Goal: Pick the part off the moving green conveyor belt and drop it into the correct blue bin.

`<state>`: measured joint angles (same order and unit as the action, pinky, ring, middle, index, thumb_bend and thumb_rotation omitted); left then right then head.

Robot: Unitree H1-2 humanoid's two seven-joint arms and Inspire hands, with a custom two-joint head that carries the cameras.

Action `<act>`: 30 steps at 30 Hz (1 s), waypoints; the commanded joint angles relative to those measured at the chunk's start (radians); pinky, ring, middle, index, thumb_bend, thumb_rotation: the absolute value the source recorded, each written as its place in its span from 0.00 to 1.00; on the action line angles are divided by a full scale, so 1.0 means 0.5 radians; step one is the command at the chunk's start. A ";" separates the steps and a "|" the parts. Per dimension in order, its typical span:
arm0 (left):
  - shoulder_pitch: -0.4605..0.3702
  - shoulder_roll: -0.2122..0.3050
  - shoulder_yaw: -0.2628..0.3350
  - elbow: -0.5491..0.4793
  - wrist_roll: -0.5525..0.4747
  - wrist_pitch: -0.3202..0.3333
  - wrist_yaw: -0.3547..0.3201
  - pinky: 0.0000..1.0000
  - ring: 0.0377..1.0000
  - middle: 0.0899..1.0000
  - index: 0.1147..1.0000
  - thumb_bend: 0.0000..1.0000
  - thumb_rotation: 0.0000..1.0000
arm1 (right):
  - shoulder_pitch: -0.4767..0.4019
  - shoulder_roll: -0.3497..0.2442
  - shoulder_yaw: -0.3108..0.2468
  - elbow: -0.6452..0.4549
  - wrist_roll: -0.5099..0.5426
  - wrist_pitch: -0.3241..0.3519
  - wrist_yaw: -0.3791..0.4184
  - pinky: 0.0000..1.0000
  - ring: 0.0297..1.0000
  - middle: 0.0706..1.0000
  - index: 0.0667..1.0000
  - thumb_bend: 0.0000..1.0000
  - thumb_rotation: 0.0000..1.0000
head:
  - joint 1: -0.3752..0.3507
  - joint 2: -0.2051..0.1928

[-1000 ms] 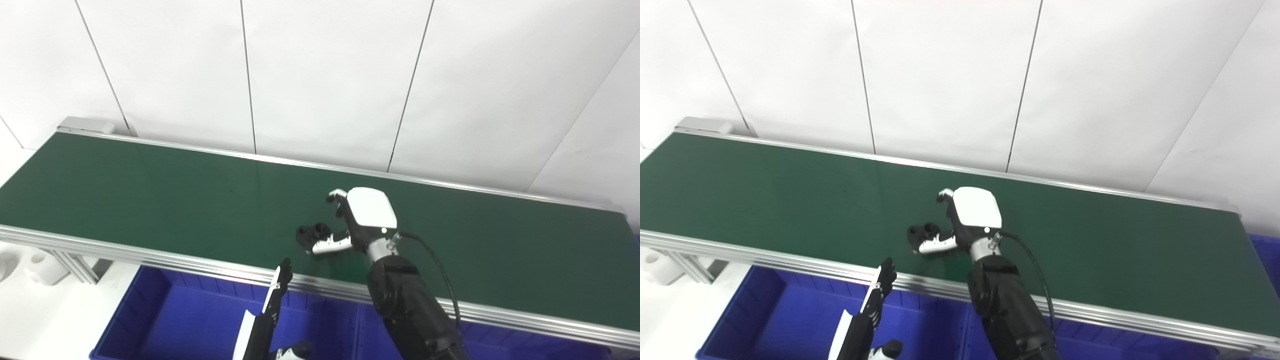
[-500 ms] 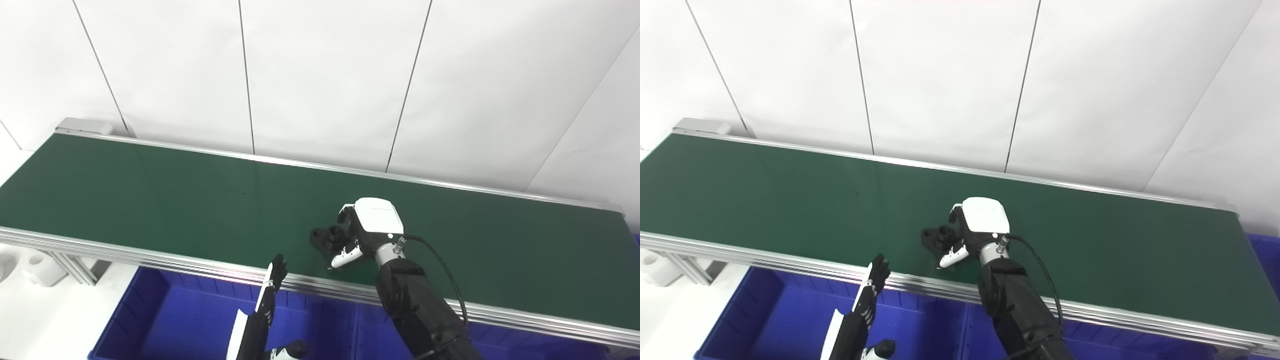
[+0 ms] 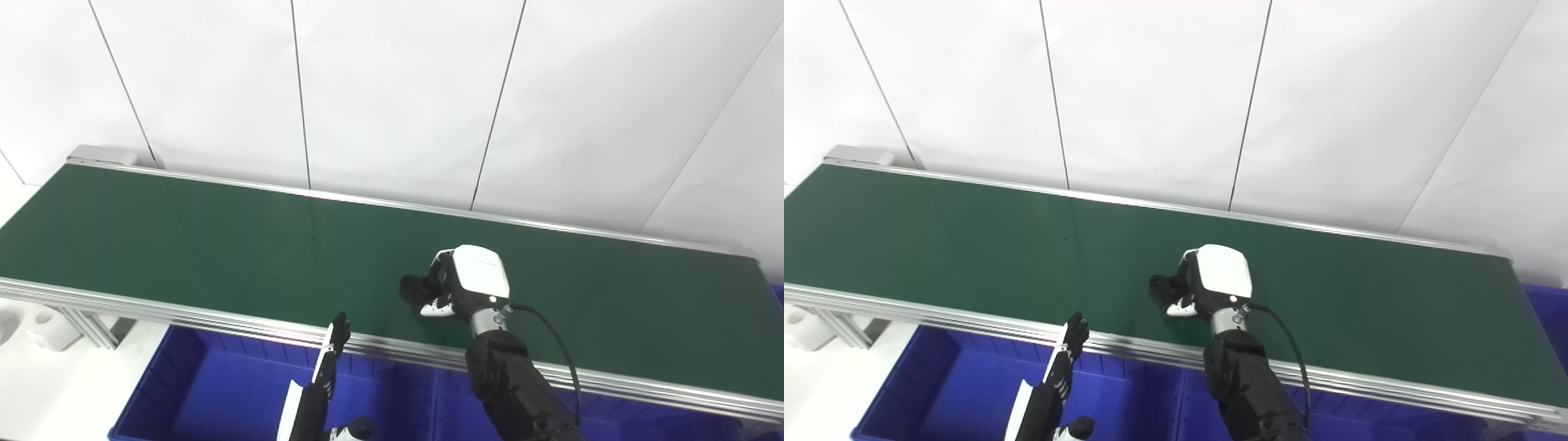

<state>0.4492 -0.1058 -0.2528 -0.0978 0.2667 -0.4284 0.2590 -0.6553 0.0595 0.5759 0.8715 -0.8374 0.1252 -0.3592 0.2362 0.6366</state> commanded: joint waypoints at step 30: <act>-0.029 0.020 0.050 -0.117 -0.126 -0.016 -0.152 1.00 1.00 1.00 1.00 0.86 0.95 | 0.508 -0.379 -0.100 -1.641 -0.108 0.112 0.393 0.15 0.18 0.25 0.45 0.50 0.14 | -0.519 0.126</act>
<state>0.4395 -0.1004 -0.2333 -0.1245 0.2121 -0.4208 0.1936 -0.4024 -0.1256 0.5329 0.1111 -0.8665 0.1733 -0.1742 -0.0243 0.6994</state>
